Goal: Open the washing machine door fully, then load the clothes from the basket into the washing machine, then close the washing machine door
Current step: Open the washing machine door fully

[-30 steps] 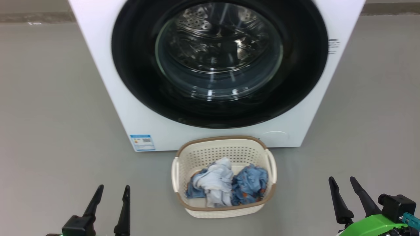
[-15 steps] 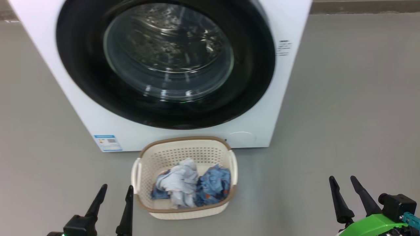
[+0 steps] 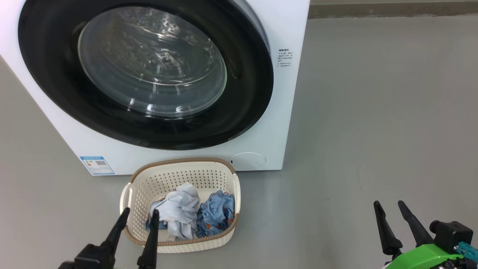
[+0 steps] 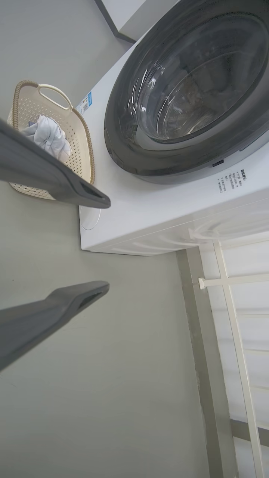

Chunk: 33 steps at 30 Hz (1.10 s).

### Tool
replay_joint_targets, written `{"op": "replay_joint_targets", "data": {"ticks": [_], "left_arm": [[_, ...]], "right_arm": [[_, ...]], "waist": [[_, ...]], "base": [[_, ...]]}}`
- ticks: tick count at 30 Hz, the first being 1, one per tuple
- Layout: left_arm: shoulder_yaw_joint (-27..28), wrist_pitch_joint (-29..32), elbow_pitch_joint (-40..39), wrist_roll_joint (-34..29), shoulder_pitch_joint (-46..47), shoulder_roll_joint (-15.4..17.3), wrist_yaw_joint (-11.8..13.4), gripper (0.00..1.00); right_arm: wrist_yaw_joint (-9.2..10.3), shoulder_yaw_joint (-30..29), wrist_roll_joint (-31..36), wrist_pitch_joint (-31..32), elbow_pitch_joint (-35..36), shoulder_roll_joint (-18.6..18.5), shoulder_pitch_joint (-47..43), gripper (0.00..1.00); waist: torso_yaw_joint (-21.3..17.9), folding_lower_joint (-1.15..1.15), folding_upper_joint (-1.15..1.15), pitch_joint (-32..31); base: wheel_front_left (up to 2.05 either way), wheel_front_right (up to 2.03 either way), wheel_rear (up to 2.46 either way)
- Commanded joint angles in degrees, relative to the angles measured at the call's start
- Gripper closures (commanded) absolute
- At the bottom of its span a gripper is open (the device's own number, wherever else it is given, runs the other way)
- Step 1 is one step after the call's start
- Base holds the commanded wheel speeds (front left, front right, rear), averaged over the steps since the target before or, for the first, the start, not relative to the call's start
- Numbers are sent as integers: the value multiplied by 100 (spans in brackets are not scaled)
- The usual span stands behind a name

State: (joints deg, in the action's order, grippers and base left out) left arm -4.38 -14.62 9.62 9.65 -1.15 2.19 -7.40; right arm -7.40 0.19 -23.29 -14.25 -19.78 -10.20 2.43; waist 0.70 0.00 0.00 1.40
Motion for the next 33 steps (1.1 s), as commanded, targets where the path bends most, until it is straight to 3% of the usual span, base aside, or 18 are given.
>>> {"op": "replay_joint_targets", "data": {"ticks": [1, 9, 10, 11, 12, 13, 33], "left_arm": [[192, -38, -153, 42, 171, 70, -8, 0], [134, -38, -165, 61, 179, 69, -9, 0], [130, -38, -165, 64, 180, 69, -9, 0], [128, -38, -165, 70, 184, 69, -9, 0], [126, -38, -166, 73, 184, 69, -9, 0], [123, -38, -169, 78, 181, 69, -9, 0], [8, -38, -203, 234, 382, 69, -9, 0]], "right_arm": [[-9, 153, 29, -74, 129, -75, 108, 0], [-9, 187, -50, -74, 159, -58, 163, 0], [-9, 189, -84, -74, 172, -50, 183, 8], [-9, 186, -134, -74, 186, -38, 210, 55], [-9, 194, -188, -74, 200, -27, 238, 69], [-9, 209, -258, -74, 219, -14, 270, 99], [-9, -181, -3066, -74, 979, 253, 1993, 100]], "waist": [[2, 0, 0, -6], [9, 0, 0, 6], [8, 0, 0, 9], [6, 0, 0, 12], [6, 0, 0, 11], [4, 0, 0, 15], [102, 0, 0, 247]], "base": [[8, 8, -16], [0, 0, 0], [0, 0, 0], [0, 0, 0], [0, 0, 0], [0, 0, 0], [0, 0, 0]]}}
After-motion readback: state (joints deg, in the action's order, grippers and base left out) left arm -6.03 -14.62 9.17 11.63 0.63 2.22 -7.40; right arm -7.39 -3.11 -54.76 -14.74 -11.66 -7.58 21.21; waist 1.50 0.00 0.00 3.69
